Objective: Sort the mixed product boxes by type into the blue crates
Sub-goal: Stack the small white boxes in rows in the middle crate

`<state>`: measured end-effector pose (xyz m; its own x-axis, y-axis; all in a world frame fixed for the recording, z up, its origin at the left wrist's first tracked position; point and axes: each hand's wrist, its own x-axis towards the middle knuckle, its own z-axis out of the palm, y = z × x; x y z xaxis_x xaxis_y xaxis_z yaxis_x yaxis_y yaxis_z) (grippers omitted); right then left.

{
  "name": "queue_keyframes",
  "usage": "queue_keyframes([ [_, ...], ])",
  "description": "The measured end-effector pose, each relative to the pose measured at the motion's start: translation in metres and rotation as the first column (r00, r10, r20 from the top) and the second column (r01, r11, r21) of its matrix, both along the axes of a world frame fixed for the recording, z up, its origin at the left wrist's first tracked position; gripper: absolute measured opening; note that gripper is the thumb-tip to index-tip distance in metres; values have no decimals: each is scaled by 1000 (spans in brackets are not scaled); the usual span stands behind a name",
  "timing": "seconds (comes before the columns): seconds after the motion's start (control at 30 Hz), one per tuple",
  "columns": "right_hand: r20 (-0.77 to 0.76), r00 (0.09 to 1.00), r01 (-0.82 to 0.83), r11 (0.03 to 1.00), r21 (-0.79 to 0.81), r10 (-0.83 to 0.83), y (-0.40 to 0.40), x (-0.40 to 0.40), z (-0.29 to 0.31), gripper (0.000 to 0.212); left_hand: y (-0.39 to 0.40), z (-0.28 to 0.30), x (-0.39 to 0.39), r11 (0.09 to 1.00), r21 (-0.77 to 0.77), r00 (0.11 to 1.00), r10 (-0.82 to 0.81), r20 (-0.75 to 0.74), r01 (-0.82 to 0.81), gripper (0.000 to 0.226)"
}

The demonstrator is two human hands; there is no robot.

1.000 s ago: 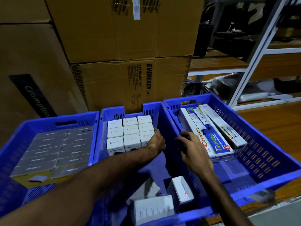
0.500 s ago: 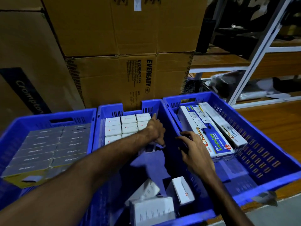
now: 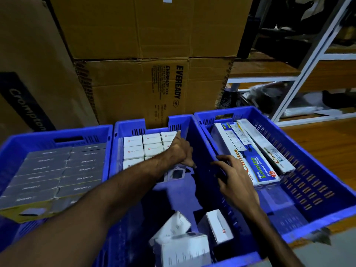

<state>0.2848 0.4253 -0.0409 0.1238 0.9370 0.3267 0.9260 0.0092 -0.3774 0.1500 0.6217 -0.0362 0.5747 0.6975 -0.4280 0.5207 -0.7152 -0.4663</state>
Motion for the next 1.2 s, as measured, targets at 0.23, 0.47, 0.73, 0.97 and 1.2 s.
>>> queue_keyframes([
  [0.23, -69, 997, -15, 1000, 14, 16, 0, 3, -2, 39, -36, 19, -21, 985, -33, 808, -119, 577, 168, 42],
  [0.47, -291, 954, -66, 997, 47, 77, -1, 7, 4, 29, -130, 24, -65, 878, -457, 647, 267, 714, 143, 47],
  [0.73, -402, 904, -150, 988, 19, 145, -9, 17, 13, 26, -217, 7, -48, 876, -481, 794, 262, 549, 43, 94],
  [0.97, -389, 899, -233, 972, -40, 200, -15, 29, 22, 28, -229, -6, -20, 868, -483, 728, 404, 554, -114, 64],
  [1.2, -401, 875, -294, 956, 7, 272, -30, 47, 29, 26, -209, 23, -73, 553, -832, 166, 816, 553, 55, 73],
])
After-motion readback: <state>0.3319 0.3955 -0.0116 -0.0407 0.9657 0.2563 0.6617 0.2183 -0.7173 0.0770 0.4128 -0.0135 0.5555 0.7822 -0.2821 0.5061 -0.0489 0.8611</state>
